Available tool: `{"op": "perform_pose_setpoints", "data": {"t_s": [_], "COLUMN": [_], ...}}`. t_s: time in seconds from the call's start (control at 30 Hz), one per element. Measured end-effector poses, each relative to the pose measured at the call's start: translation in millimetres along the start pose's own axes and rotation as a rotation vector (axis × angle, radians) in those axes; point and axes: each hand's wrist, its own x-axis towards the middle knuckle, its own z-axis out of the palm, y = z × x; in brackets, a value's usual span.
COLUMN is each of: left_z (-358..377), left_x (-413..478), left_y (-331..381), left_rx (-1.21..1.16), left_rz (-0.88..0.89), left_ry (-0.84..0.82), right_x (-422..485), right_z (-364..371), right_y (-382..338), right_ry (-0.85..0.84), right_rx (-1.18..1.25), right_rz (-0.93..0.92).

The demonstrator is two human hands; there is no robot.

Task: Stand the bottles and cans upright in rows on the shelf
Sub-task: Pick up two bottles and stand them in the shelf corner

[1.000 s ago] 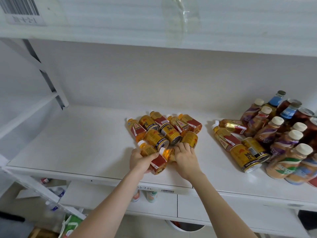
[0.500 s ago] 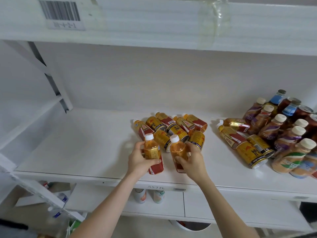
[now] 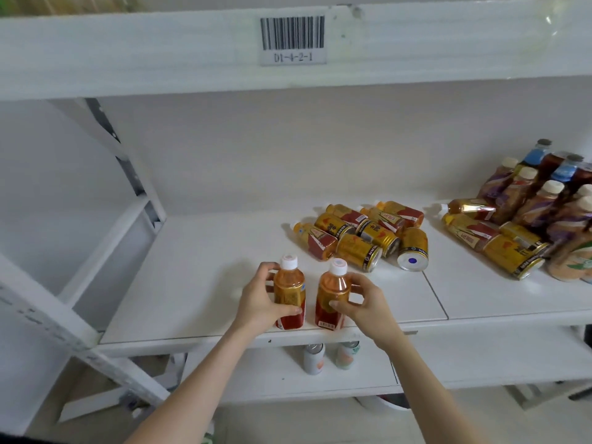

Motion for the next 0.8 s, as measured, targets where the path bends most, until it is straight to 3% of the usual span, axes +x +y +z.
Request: {"op": "perform_pose_setpoints", "data": {"t_s": [0.43,0.8], "left_z": [-124,-208], "left_x": [16,90], "left_y": [-54,-109], "left_rx": [0.028,0.058], "left_rz": [0.034,-0.031], "left_ry": [0.063,0.079], "right_x": [26,87], "right_z": [123,232], "right_y": [-60,-102], "right_ry": [-0.060,-0.069], "right_rx": [-0.016,-0.022], "right_rz": [-0.082,-0.128]}}
